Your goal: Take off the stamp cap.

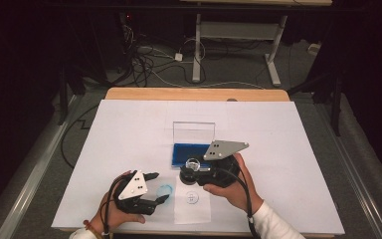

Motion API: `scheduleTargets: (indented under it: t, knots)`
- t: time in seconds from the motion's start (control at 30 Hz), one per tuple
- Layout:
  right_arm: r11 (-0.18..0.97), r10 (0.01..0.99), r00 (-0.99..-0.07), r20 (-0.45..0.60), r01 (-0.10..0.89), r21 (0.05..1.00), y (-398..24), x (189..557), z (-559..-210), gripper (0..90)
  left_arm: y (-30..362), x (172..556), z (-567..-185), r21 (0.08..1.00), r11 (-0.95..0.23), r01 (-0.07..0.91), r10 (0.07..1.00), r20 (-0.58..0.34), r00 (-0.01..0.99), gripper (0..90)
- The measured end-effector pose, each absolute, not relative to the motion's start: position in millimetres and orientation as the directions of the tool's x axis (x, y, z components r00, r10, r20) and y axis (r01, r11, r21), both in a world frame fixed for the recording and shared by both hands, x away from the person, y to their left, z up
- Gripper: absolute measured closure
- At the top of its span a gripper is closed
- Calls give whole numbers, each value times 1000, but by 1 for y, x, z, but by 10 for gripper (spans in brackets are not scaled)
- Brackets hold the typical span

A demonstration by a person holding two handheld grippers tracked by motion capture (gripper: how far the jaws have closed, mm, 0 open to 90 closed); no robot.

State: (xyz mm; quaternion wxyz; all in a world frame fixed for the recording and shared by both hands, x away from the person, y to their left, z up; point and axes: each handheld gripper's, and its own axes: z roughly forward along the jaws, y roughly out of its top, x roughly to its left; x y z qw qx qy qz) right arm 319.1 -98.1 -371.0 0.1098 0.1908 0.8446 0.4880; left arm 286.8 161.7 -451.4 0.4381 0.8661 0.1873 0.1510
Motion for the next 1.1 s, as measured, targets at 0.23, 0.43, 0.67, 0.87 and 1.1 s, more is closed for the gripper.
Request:
scheduleTargets:
  t: [0.23, 0.43, 0.67, 0.87, 1.1]
  knots:
    - [430, 416, -909, 19, 216, 877, -92, 313, -373, 570, 137, 292, -448, 845, -507, 172, 430, 75, 900, 259]
    - [416, 399, -916, 37, 217, 883, -87, 311, -375, 570, 133, 290, -445, 865, -478, 155, 441, 83, 894, 271]
    - [375, 409, -911, 55, 223, 900, -90, 311, -374, 569, 131, 289, -445, 884, -448, 135, 436, 84, 896, 331]
    - [374, 402, -913, 61, 225, 900, -89, 311, -375, 570, 128, 290, -445, 885, -445, 136, 433, 79, 898, 337]
    - [390, 399, -915, 54, 222, 893, -87, 311, -378, 569, 126, 291, -445, 873, -468, 136, 434, 93, 896, 358]
